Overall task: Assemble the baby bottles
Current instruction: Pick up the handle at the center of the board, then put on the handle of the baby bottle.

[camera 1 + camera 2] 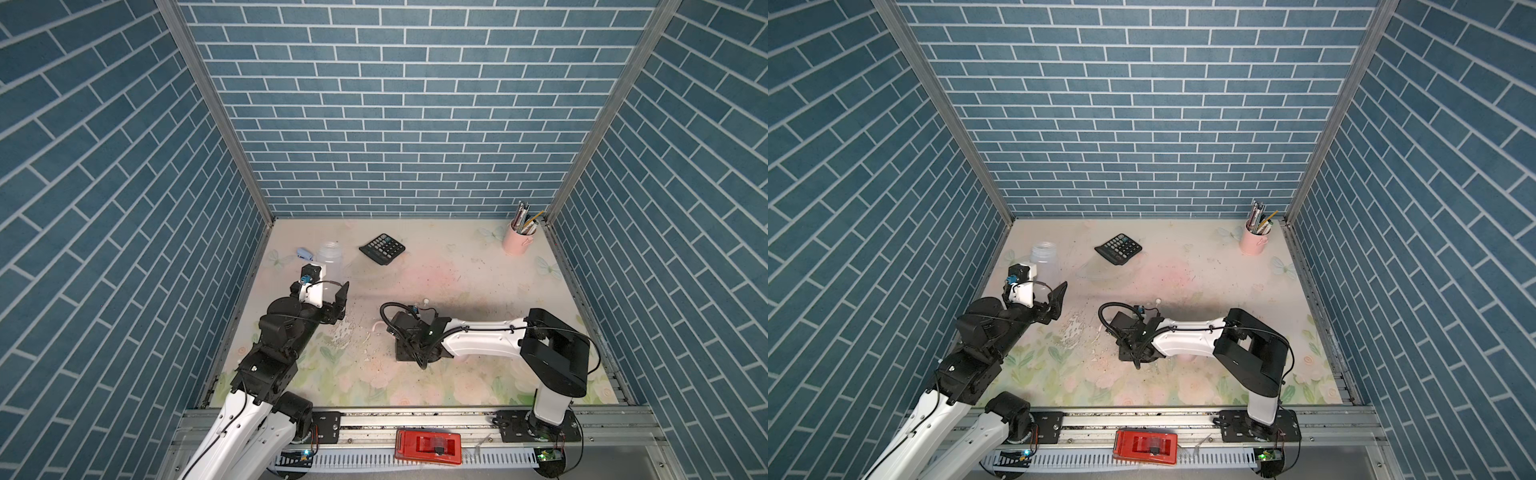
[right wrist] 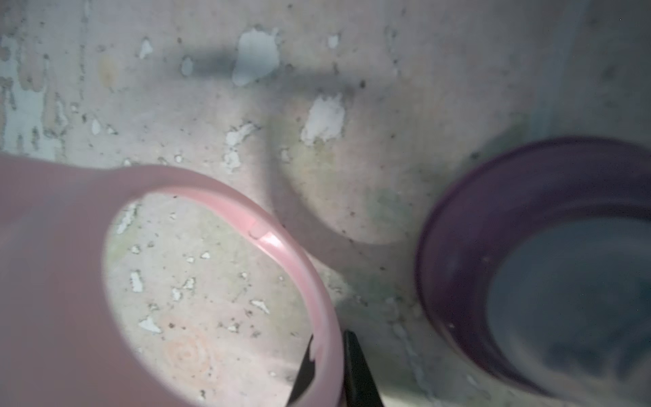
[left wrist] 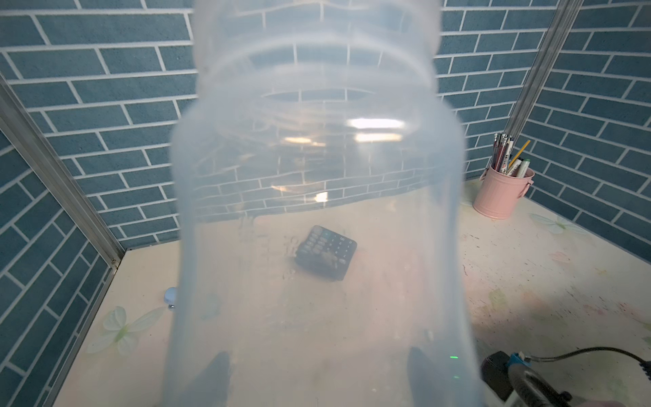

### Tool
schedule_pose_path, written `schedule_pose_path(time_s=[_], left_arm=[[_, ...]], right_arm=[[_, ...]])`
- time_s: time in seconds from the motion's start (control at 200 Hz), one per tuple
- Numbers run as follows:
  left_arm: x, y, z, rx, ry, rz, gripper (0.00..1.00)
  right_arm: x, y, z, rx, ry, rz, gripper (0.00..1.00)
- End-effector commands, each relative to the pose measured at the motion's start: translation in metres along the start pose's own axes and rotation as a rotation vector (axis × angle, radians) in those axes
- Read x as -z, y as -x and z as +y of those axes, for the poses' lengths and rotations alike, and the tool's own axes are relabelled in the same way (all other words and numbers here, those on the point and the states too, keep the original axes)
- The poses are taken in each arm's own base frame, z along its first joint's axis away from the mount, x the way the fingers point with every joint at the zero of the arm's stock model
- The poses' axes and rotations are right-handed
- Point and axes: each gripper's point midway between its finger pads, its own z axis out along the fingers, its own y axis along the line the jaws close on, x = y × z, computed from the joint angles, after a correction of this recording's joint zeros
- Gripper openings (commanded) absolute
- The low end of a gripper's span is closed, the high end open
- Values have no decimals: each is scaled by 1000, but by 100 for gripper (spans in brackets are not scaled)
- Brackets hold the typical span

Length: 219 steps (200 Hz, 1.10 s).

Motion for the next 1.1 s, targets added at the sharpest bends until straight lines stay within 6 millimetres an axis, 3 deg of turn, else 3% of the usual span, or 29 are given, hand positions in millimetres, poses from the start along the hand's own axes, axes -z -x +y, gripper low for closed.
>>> schedule_pose_path(time_s=[0.0, 0.15, 0.33, 0.495, 0.64, 0.66, 0.84, 1.09], left_arm=[[0, 2, -1, -3, -6, -16, 70], [-4, 0, -10, -10, -57, 3, 70], [-3, 7, -50, -21, -293, -5, 69], [13, 20, -86, -14, -517, -42, 69], [17, 11, -109, 9, -676, 10, 70], [22, 22, -112, 6, -698, -10, 70], [36, 24, -130, 26, -843, 5, 70], [46, 25, -150, 80, -1028, 41, 69]], right_arm=[[24, 13, -8, 105, -60, -37, 6], [55, 32, -6, 225, -59, -114, 5], [98, 68, -13, 284, -22, -218, 2], [143, 106, -25, 409, -9, -389, 0], [187, 129, -31, 471, 57, -525, 0], [193, 131, -31, 482, 67, -543, 0], [247, 144, -14, 610, 173, -704, 0], [303, 143, 25, 795, 367, -888, 0]])
